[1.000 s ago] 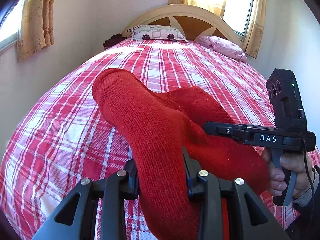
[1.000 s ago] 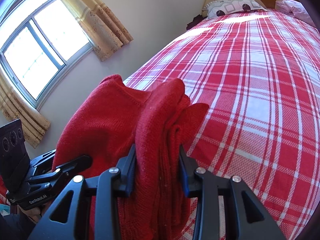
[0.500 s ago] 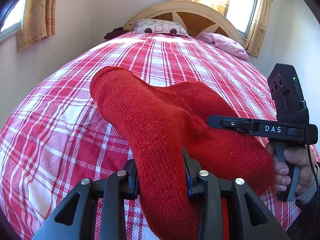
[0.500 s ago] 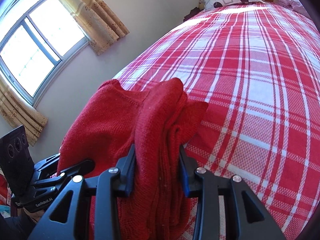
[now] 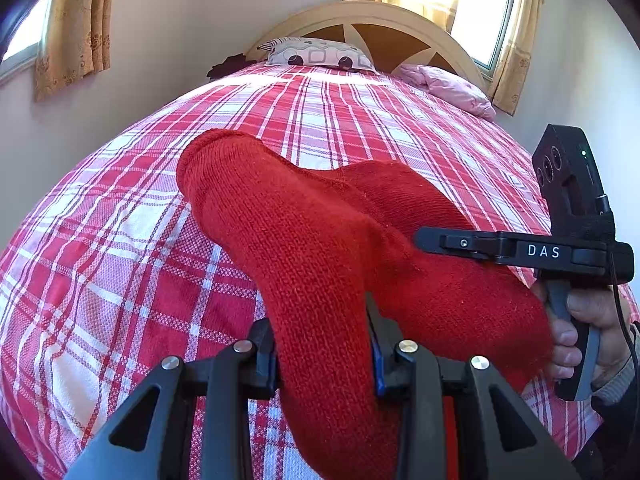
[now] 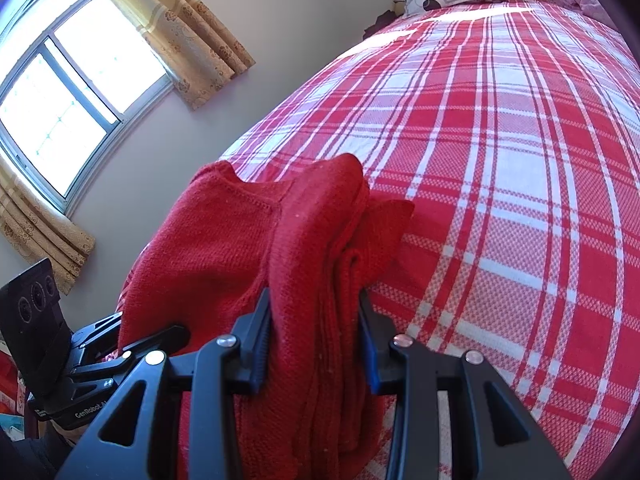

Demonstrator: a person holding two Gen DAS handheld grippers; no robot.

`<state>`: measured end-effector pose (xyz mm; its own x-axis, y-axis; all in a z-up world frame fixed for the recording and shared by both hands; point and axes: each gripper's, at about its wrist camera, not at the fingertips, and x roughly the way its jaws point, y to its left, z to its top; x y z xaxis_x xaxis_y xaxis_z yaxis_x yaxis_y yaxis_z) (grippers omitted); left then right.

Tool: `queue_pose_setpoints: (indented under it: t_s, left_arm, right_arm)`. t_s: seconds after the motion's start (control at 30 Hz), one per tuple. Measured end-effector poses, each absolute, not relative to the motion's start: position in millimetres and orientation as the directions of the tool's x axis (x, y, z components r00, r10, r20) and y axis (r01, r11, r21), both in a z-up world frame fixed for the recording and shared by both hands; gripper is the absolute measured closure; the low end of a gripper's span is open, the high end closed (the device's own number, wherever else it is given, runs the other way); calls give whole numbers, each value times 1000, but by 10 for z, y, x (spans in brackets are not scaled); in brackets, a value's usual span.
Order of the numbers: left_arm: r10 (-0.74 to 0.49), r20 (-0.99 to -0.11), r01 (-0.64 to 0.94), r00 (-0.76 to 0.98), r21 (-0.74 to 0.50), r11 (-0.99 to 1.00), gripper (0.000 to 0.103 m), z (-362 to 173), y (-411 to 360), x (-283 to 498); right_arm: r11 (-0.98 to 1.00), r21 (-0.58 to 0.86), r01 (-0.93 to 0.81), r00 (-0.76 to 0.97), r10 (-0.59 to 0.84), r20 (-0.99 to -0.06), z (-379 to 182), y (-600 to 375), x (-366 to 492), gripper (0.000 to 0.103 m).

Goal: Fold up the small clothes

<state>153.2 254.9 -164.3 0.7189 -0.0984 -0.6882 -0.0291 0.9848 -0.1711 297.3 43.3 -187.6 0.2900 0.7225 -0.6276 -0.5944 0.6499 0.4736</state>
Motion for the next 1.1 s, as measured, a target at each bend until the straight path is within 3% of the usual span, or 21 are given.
queue_pose_setpoints:
  t_s: [0.17, 0.73, 1.1]
  left_arm:
    - [-110, -693, -36, 713, -192, 981, 61, -1692, 2586, 1558]
    - [-89, -679, -42, 728, -173, 984, 57, -1748, 2569, 1467]
    - [-37, -678, -90, 734, -150, 985, 40, -1759, 2563, 1435]
  right_arm:
    - [657, 474, -587, 294, 718, -631, -1903, 429, 2978, 62]
    - [668, 474, -574, 304, 711, -634, -1931, 408, 2932, 61]
    - [712, 422, -561, 338, 663, -668, -1961, 453, 2959, 46]
